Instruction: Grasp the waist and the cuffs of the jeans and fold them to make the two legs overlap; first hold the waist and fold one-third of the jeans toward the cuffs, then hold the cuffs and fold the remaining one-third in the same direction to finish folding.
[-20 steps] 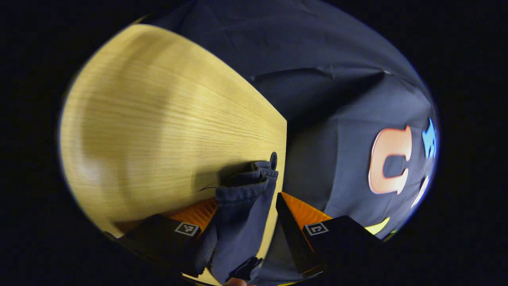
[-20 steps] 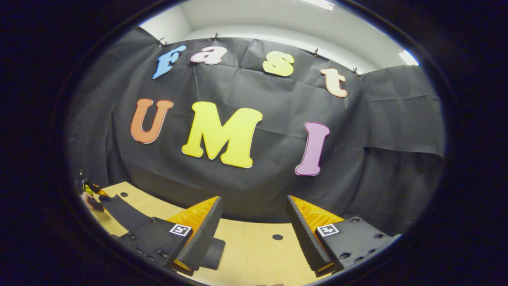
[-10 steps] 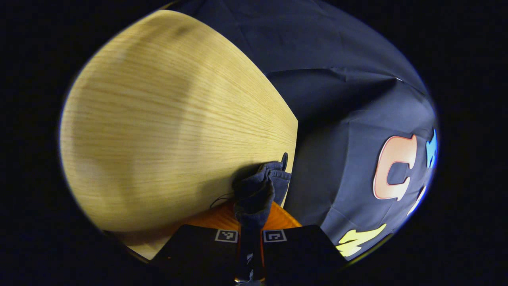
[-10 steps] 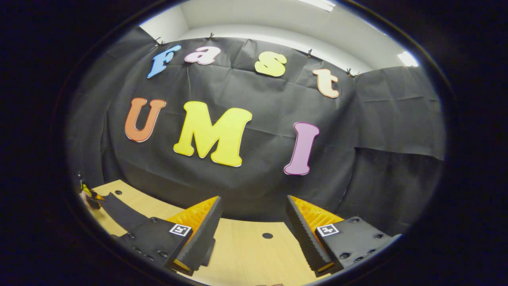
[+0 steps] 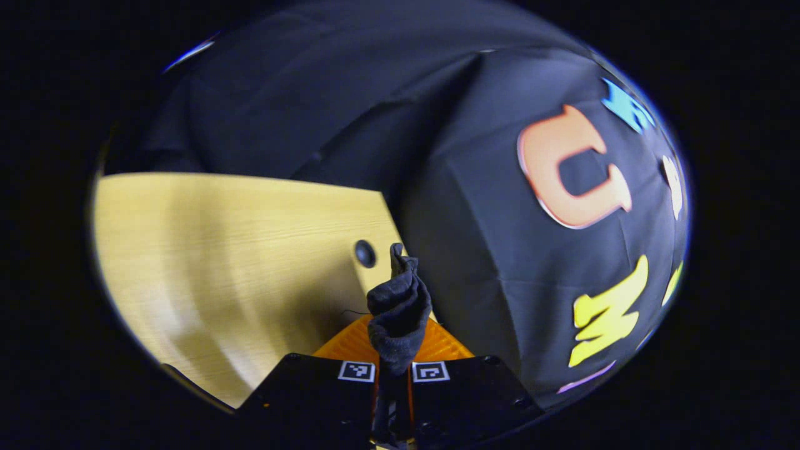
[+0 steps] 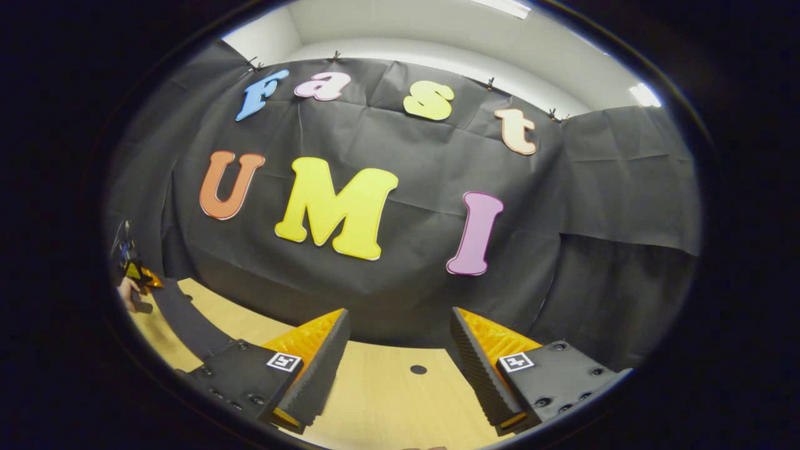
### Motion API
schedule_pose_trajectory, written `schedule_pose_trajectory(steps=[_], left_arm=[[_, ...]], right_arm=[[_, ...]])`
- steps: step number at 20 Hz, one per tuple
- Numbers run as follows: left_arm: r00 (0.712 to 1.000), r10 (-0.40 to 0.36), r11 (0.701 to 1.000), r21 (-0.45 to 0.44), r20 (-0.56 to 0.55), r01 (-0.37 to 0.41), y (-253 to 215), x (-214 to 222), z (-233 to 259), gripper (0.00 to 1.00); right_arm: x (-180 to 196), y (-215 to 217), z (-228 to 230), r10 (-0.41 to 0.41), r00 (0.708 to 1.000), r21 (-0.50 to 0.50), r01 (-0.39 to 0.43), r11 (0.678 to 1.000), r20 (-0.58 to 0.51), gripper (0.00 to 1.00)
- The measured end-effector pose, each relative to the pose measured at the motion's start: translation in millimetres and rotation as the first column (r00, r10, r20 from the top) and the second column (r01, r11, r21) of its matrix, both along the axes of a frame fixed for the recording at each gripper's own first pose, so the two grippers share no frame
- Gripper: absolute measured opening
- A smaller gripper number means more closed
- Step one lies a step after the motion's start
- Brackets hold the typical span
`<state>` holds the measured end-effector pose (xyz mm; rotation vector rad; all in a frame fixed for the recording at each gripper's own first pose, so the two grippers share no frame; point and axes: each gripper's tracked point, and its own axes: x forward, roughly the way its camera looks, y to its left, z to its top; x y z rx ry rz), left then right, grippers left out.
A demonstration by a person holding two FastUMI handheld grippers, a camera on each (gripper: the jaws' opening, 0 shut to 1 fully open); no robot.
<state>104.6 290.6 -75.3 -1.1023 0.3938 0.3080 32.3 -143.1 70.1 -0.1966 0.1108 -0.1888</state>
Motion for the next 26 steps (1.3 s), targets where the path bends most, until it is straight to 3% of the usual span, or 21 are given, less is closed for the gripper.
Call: schedule_pose_trajectory(steps=[5,8,12,16,18,19,26], left_arm=[[0.990,-0.114,0.967,0.235,0.079,0.093,-68,25,79,0.08],[0.972,-0.222,0.888,0.429,0.082,0.166,-130,31,108,0.07],[0.904,-0.417,0.740,0.613,0.094,0.277,-223,31,128,0.08],[0.792,-0.610,0.593,0.679,0.028,0.432,-324,9,113,0.07],[0.739,-0.673,0.498,0.722,-0.028,0.481,-359,5,93,0.08],[0.711,-0.700,0.440,0.745,-0.064,0.501,-371,12,76,0.07],[0.562,-0.774,0.110,0.811,-0.293,0.574,-411,15,-6,0.08]], right_arm=[[-23,-18,-6,-0.044,0.999,0.000,0.044,0.999,-0.017,0.99],[-40,-32,-9,-0.080,0.996,0.007,0.080,0.997,-0.035,0.99],[-56,-46,-11,-0.123,0.992,0.014,0.123,0.992,-0.042,0.99],[-69,-51,-17,-0.144,0.988,0.042,0.147,0.988,-0.054,0.99],[-75,-51,-23,-0.150,0.987,0.052,0.153,0.987,-0.063,0.99],[-79,-52,-24,-0.154,0.986,0.055,0.158,0.986,-0.068,0.99],[-92,-62,-37,-0.183,0.977,0.084,0.192,0.978,-0.109,0.99]])
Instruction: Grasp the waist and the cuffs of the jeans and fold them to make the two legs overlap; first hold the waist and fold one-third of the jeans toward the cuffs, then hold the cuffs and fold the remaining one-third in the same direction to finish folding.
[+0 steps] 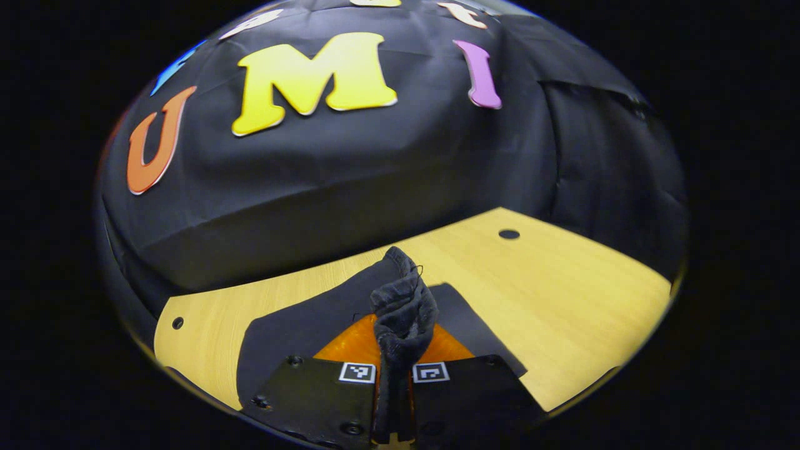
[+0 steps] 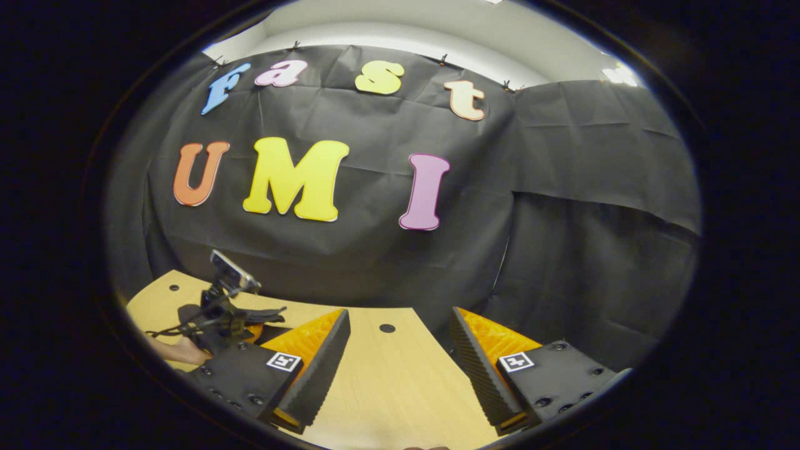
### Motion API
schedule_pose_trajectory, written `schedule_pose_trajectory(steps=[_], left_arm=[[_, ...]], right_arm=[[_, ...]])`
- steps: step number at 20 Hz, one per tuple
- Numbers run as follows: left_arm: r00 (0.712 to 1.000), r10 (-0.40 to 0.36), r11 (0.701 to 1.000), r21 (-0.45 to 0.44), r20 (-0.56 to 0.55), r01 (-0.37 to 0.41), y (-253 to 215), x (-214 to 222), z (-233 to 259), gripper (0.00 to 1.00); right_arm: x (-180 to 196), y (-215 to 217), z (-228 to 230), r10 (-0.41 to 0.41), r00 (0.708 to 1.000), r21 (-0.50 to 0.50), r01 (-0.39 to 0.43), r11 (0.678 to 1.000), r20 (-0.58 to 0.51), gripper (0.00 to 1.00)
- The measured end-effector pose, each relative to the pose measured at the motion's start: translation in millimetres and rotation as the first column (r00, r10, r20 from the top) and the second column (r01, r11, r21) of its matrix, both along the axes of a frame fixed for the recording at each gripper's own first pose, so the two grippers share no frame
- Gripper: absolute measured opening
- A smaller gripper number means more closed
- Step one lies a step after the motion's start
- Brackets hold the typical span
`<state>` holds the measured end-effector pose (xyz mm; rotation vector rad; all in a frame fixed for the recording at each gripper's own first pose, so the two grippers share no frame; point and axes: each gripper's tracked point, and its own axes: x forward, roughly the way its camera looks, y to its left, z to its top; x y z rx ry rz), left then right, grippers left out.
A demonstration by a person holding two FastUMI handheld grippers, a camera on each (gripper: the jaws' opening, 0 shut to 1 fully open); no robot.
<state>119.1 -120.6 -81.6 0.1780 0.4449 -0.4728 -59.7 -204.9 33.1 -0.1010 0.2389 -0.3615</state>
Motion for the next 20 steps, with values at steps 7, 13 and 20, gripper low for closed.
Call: schedule_pose_trajectory(steps=[7,13,20], left_arm=[[0.997,-0.072,0.989,0.128,0.016,0.069,-3,-15,-40,0.08],[0.998,-0.055,0.993,0.100,-0.014,0.057,-1,-19,-36,0.20],[0.989,-0.147,0.989,0.020,0.031,0.146,-20,-73,14,1.00]], right_arm=[[3,-1,-1,-0.006,1.000,0.013,0.006,1.000,-0.005,0.99],[10,6,-3,0.014,1.000,0.023,-0.014,1.000,-0.002,0.99],[19,25,-6,0.055,0.998,0.029,-0.055,0.998,0.005,0.99]])
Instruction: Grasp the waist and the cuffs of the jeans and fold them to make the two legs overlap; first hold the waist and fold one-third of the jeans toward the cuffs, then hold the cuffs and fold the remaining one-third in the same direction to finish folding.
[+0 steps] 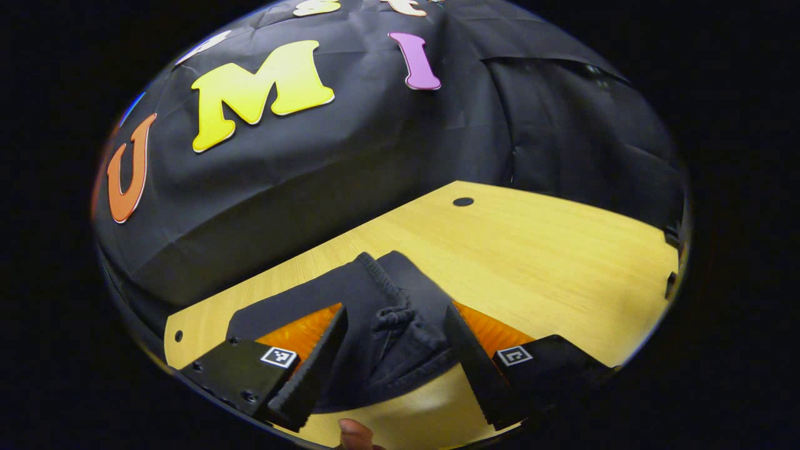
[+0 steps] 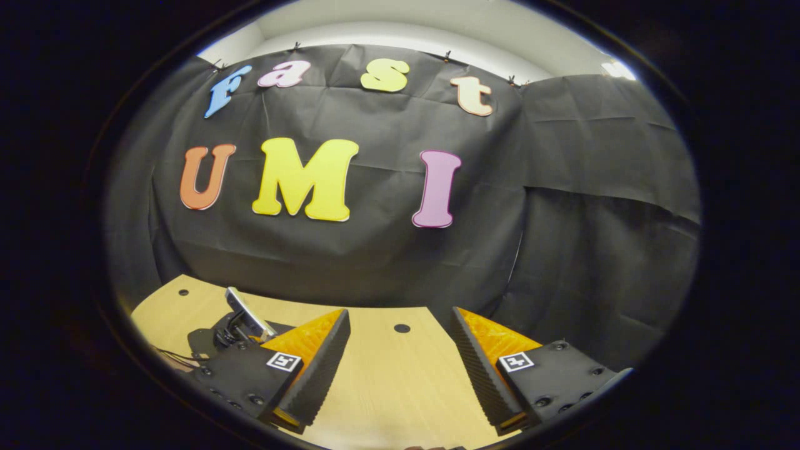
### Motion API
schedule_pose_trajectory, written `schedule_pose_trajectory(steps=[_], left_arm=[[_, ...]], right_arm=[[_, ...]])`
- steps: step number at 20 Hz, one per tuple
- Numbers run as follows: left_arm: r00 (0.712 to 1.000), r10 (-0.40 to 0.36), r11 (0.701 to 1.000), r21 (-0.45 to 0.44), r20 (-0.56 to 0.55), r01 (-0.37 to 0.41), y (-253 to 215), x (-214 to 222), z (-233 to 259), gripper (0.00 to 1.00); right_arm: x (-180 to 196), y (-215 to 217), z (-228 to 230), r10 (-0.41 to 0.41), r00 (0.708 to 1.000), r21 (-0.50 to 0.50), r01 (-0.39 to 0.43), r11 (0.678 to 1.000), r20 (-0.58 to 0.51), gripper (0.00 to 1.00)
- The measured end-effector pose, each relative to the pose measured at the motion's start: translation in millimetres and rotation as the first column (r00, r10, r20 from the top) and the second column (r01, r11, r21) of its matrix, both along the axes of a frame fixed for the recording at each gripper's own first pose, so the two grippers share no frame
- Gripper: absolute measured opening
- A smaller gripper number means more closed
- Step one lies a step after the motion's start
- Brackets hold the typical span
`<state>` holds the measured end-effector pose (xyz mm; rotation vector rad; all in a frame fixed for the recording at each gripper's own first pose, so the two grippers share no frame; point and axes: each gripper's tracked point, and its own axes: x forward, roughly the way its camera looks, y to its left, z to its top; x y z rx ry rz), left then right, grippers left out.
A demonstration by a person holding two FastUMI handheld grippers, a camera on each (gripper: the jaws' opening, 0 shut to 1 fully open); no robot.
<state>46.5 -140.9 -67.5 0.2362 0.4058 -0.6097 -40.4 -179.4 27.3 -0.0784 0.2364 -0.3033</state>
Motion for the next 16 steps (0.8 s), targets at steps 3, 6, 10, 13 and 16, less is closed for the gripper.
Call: schedule_pose_trajectory(steps=[3,6,10,13,16], left_arm=[[0.999,0.015,0.997,-0.070,0.042,-0.012,9,-11,42,0.99],[0.994,0.084,0.987,-0.140,0.074,-0.073,40,-11,88,0.99],[0.964,0.241,0.953,-0.214,0.116,-0.213,104,4,142,0.99],[0.919,0.375,0.899,-0.291,0.121,-0.328,161,6,179,0.99],[0.865,0.482,0.844,-0.341,0.142,-0.415,209,5,207,0.99]], right_arm=[[10,11,6,0.029,0.999,0.005,-0.029,1.000,0.029,0.98],[30,26,12,0.070,0.995,0.028,-0.073,0.997,0.070,0.99],[59,55,21,0.145,0.981,0.059,-0.153,0.986,0.128,0.99],[78,79,22,0.196,0.969,0.076,-0.209,0.975,0.152,0.99],[92,104,23,0.233,0.957,0.106,-0.253,0.962,0.171,0.99]])
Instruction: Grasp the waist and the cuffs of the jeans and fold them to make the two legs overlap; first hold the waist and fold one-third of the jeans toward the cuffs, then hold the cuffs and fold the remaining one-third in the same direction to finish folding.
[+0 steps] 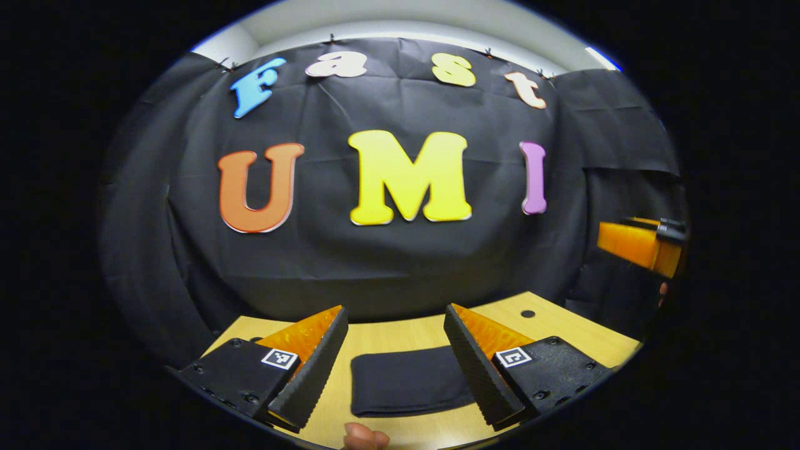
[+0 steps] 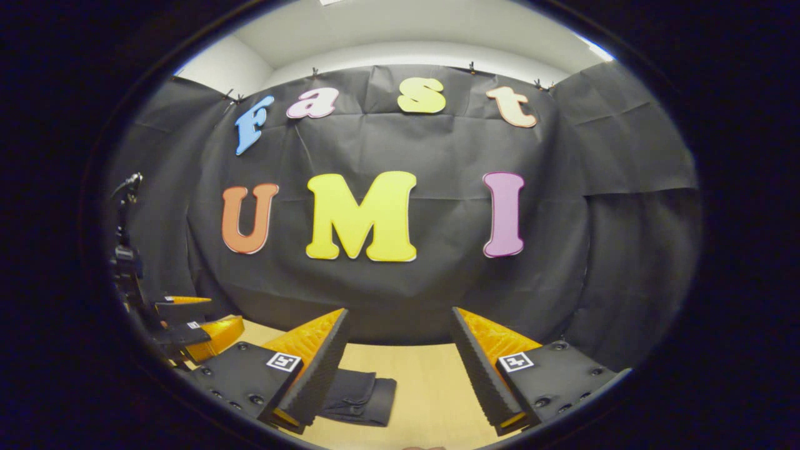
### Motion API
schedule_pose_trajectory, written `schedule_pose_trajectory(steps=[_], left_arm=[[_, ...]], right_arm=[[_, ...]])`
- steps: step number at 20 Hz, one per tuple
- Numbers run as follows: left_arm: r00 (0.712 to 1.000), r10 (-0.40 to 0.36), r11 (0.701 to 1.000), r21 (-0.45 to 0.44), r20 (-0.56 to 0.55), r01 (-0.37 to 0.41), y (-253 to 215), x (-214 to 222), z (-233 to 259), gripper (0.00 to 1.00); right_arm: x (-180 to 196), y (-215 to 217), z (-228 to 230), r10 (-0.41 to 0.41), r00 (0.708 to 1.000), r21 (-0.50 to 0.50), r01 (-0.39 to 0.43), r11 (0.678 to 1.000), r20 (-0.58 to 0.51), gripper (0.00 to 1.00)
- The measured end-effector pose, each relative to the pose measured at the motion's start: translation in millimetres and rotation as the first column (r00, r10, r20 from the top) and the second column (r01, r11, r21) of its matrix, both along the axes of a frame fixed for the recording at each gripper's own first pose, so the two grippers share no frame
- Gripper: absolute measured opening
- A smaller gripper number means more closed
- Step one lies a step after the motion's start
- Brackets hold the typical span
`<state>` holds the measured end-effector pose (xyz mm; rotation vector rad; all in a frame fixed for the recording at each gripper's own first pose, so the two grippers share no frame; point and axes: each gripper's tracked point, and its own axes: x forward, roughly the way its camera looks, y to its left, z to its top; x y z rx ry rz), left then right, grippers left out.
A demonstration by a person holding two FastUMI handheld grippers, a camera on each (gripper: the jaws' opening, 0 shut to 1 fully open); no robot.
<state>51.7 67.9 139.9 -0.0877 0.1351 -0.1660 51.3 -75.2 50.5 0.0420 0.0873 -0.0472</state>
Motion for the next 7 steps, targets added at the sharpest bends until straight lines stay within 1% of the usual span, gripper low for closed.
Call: schedule_pose_trajectory(steps=[1,2,3,4,7], left_arm=[[1.000,0.028,1.000,-0.011,0.013,-0.028,15,-1,10,0.94],[0.999,0.046,0.999,-0.019,0.021,-0.046,24,-5,16,0.94],[0.998,0.062,0.998,-0.026,0.026,-0.061,32,-6,20,0.99],[0.997,0.075,0.997,-0.034,0.026,-0.074,38,-9,21,1.00],[0.995,0.096,0.993,-0.063,0.004,-0.096,49,-15,21,0.99]], right_arm=[[4,8,-1,0.012,1.000,0.006,-0.012,1.000,-0.003,0.99],[8,17,-2,0.026,1.000,0.013,-0.026,1.000,-0.004,0.99],[11,25,-2,0.038,0.999,0.019,-0.038,0.999,-0.005,0.98],[13,31,-2,0.049,0.999,0.021,-0.048,0.999,-0.004,0.99],[14,48,-7,0.074,0.997,0.015,-0.074,0.997,-0.008,0.99]])
